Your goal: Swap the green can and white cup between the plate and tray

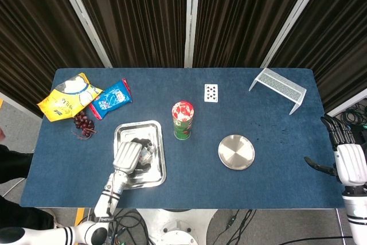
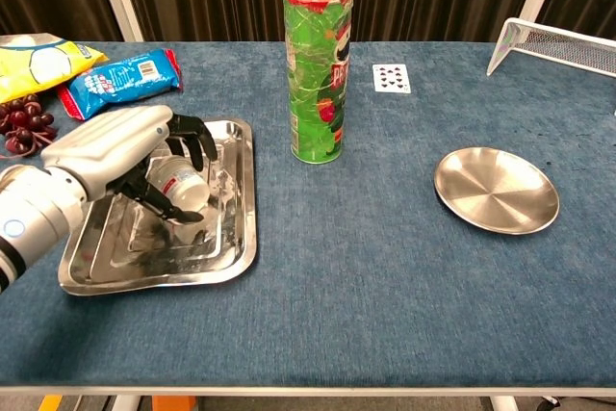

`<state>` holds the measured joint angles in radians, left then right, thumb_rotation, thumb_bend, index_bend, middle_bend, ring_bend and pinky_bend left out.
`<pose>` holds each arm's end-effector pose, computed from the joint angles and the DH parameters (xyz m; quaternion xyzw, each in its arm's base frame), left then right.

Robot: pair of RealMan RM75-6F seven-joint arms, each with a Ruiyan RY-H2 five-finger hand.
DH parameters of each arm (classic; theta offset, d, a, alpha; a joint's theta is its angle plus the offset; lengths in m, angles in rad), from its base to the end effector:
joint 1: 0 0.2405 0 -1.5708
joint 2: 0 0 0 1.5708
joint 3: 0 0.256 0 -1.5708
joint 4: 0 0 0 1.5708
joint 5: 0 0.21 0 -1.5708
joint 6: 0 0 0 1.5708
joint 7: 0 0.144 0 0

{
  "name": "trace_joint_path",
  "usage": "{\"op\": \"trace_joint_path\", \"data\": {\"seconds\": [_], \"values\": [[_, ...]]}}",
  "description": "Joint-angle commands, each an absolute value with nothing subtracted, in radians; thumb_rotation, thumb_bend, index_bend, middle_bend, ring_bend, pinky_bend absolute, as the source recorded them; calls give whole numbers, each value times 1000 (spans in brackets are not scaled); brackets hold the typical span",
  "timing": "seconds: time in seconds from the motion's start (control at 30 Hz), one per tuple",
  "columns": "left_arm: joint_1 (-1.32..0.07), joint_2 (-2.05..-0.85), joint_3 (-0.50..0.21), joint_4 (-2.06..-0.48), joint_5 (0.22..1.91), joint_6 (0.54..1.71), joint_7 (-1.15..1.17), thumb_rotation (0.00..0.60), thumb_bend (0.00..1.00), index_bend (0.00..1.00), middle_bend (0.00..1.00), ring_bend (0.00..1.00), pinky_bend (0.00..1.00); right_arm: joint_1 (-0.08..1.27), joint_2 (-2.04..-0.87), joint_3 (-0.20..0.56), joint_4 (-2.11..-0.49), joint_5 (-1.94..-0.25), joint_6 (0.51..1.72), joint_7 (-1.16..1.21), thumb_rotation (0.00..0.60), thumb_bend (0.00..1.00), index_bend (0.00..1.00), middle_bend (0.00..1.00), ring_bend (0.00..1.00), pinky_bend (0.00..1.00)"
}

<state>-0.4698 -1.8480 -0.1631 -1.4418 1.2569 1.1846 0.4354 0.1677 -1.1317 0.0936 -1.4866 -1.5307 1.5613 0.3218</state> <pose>-0.1514 0.2640 -0.0739 -0.6702 -0.4327 -0.4159 0.4366 -0.3043 -0.2167 0.1821 0.5541 -0.3805 0.5152 0.5317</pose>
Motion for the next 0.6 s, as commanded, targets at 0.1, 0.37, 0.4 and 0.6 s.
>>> {"op": "trace_joint_path", "data": {"seconds": [0.1,0.37,0.4,0.6], "values": [[-474,-1853,-162,-1432,1253,1188,434,600,141,419,433,406,743,166,-1132,96,-1485,-1528,1555,323,600,54,0,32,0,84],[-485,-1857,-161,-1425,1239,1175,432,600,249,471,469,446,784,163,-1132,99,-1487,-1530,1545,321,600,55,0,31,0,84],[-486,-1858,-161,-1423,1237,1175,432,600,264,477,475,452,787,163,-1132,100,-1487,-1530,1544,320,600,55,0,30,0,84],[-484,-1853,-154,-1428,1248,1187,420,600,307,500,487,465,793,161,-1131,103,-1487,-1530,1541,321,600,55,0,29,0,84]]}}
